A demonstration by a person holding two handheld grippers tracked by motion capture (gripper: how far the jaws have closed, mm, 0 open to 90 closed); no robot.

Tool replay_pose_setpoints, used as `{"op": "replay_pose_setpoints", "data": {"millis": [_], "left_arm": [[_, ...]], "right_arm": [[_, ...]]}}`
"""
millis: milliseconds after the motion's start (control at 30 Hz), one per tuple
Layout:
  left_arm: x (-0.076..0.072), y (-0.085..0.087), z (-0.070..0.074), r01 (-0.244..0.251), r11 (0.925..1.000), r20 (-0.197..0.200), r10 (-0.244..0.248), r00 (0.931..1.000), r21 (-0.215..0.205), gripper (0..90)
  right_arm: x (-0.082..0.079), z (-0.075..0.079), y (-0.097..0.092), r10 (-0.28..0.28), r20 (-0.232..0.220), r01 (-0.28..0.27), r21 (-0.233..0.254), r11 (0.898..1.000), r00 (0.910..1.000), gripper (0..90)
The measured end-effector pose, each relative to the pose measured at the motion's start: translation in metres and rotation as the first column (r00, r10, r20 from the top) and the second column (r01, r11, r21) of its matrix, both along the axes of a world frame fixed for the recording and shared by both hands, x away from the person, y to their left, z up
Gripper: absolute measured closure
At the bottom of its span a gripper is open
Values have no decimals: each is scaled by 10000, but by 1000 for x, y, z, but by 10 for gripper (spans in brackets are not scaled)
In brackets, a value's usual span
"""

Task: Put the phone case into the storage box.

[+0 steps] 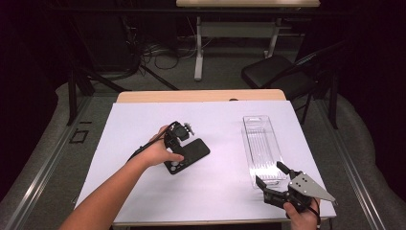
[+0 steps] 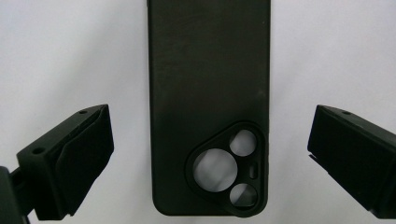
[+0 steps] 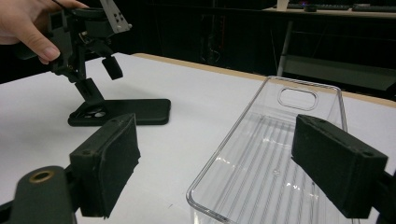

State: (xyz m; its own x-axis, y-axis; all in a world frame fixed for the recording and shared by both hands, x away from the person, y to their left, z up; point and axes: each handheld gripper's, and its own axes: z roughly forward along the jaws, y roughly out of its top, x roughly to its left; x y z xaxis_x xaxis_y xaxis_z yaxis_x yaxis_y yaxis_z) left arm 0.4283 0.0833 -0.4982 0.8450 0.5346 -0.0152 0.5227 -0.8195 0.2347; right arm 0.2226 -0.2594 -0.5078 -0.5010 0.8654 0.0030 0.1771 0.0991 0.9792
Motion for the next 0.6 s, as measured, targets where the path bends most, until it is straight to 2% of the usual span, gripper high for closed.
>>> {"op": "replay_pose_setpoints", "data": {"millis": [233, 367, 600], "left_arm": [[7, -7, -10, -88, 9998, -203, 93, 9998, 200, 7], [10, -10, -18, -41, 9987, -271, 54, 9996, 507, 7], [11, -18, -24, 100, 9984, -391, -78, 9992, 563, 7]], "right_arm": [[0, 0, -1, 2, -3, -2, 25, 10000, 10000, 140], [0, -1, -1, 2, 6, -2, 11, 10000, 10000, 141], [1, -1, -1, 13, 7, -13, 12, 10000, 10000, 141]]}}
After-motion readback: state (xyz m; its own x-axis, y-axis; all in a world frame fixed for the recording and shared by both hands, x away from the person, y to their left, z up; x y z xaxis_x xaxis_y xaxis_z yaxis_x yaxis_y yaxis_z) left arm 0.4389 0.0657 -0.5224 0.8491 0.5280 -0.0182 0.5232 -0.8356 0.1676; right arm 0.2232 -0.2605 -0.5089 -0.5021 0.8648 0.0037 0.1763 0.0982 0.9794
